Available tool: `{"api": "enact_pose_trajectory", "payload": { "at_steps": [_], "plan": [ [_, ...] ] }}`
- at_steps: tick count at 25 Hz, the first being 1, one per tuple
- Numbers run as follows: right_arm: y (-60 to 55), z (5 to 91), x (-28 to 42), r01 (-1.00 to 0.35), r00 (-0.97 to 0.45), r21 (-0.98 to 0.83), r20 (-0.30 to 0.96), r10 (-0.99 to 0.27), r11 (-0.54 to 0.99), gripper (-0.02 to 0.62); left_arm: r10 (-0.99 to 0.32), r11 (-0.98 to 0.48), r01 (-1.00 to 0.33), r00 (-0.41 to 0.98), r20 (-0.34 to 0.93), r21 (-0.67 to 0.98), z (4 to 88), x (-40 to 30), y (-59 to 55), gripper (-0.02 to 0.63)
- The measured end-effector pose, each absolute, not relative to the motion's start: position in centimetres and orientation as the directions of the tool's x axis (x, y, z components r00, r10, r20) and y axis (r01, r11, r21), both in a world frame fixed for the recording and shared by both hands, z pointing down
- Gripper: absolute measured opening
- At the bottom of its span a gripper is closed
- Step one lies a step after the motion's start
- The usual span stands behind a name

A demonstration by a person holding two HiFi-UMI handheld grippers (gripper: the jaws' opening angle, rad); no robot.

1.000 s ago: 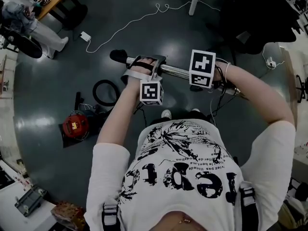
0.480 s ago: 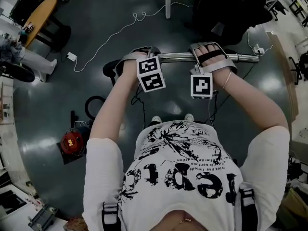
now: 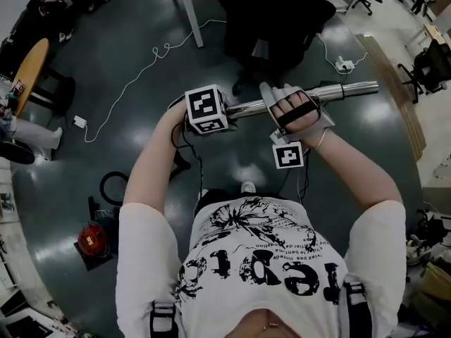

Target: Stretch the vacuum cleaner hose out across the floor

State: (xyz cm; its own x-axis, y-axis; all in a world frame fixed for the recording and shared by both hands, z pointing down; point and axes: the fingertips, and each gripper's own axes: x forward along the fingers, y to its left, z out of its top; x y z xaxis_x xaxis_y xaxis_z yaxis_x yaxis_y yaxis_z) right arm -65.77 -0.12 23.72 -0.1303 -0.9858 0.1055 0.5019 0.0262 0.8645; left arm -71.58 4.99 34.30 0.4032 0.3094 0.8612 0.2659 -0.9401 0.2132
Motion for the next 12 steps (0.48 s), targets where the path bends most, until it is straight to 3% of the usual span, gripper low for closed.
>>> {"api": "enact_pose_trajectory", "payload": {
  "at_steps": [6, 12],
  "plan": [
    [1.8, 28.5, -59.5, 0.492, -0.043, 0.787, 0.448, -0.893, 0.372, 0.110, 0.613, -0.788, 0.329, 0.349, 0.709, 0.520, 36.8, -66.1, 9.9, 0.080],
    [-0.2, 32.0, -54.2, 0.474, 0.103, 0.677, 0.593, -0.799, 0.563, 0.091, 0.610, -0.792, 0.323, 0.415, 0.675, 0.517, 39.8, -61.1, 8.5, 0.081]
  ]
}}
